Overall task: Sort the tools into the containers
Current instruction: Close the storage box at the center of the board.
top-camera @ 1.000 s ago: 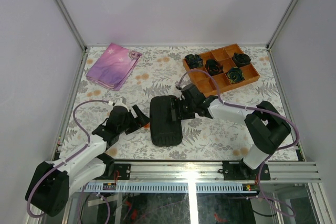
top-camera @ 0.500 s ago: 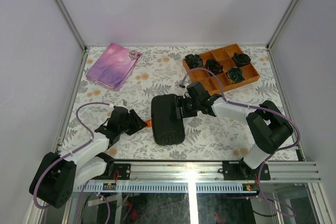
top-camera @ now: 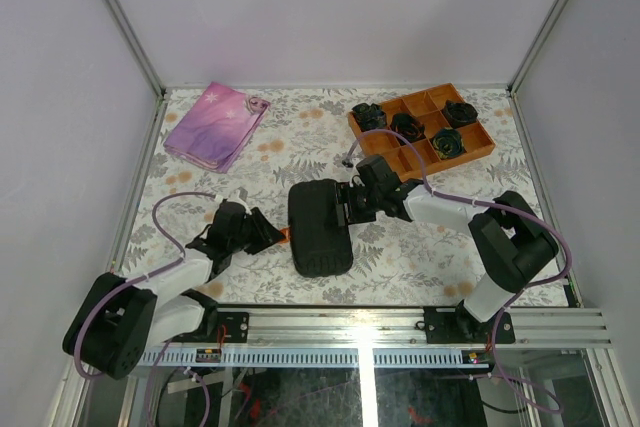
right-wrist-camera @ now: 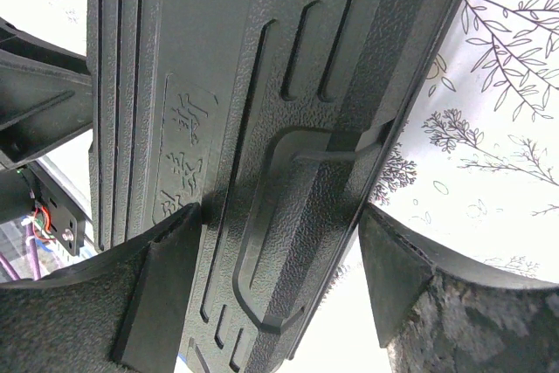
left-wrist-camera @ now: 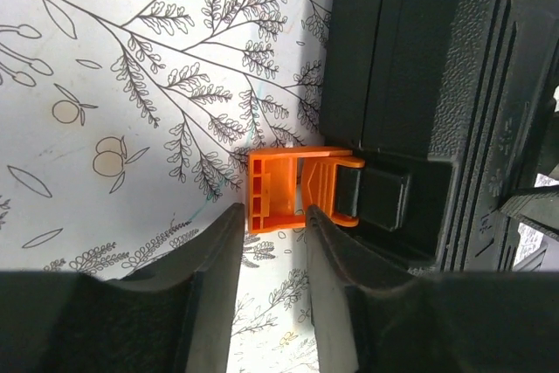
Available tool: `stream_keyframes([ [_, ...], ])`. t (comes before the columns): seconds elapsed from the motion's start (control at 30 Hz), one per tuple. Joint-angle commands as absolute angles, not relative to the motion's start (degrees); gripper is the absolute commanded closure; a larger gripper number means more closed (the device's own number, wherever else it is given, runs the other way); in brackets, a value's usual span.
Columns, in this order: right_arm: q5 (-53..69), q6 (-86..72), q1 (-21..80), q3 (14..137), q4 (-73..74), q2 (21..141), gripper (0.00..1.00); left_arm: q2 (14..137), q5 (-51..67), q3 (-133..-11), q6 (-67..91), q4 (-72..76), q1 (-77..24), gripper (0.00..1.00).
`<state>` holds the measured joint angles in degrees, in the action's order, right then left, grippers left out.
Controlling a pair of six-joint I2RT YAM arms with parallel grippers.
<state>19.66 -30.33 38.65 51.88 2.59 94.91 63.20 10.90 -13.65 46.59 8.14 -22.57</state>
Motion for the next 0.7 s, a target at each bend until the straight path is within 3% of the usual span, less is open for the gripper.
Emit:
stream_keyframes([
  [0.0, 14.2, -25.0, 37.4, 50.1, 9.5, 97.9, 0.64, 65.0, 13.4, -12.0, 45.3, 13.8, -22.0, 0.69],
  [0.67, 16.1, -25.6, 37.4, 49.7, 8.7, 98.4, 0.69, 57.3, 20.8, -7.7, 45.2, 27.9, -21.8, 0.75],
])
